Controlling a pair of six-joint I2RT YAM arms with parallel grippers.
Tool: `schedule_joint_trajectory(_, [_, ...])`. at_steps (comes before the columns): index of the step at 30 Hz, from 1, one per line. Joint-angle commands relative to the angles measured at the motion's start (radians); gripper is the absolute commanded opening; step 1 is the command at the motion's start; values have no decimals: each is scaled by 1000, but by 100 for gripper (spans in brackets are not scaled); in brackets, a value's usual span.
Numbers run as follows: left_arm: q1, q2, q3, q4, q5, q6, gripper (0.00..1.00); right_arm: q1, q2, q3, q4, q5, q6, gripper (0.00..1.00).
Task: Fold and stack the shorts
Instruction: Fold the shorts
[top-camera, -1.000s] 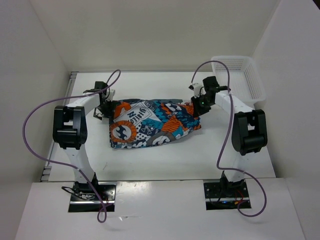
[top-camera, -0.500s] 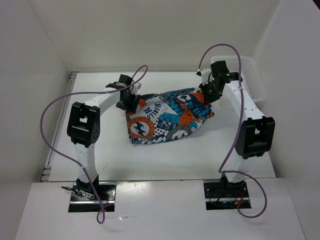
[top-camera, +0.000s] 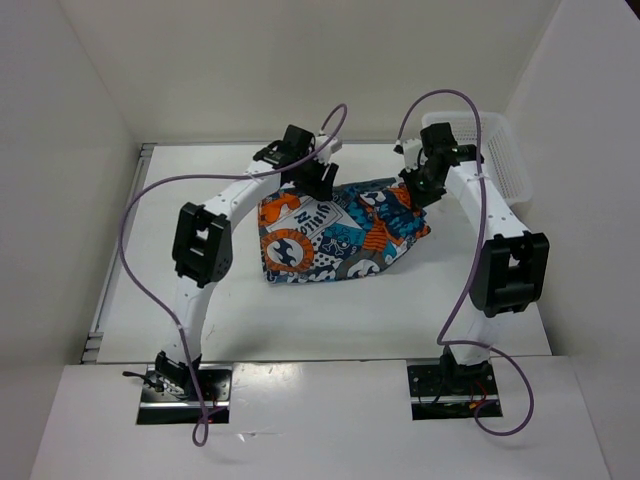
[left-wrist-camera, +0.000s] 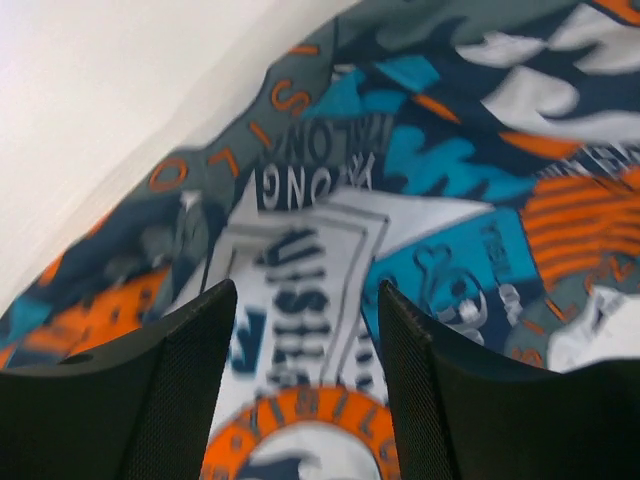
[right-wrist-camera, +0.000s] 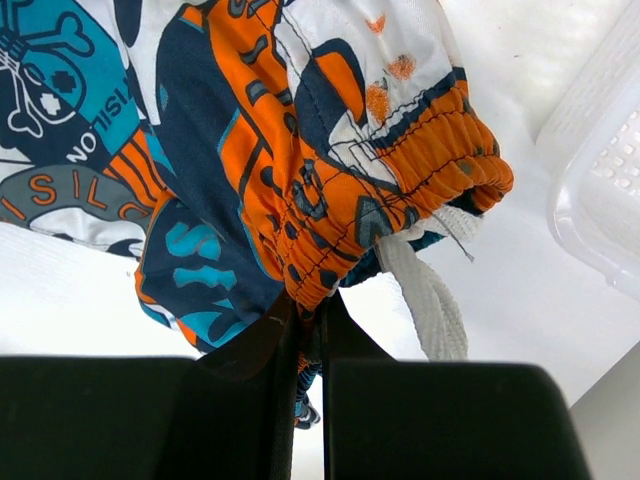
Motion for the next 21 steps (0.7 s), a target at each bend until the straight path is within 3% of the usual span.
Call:
schedule_joint_trajectory(1, [5,142,121,-33,69,3,66,4,10,2,1,3,-4,0])
schedule_joint_trajectory(8, [-4,374,446,-79,27,3,66,4,10,-7,1,3,-4,0])
schedule_joint_trajectory(16, [-24,468,480,-50,-201,3,71,4,1,-27,10,15,-4,0])
schedule_joint_trajectory(21, [-24,450,480,-73,-156,3,78,4,1,-27,19,49,-15,0])
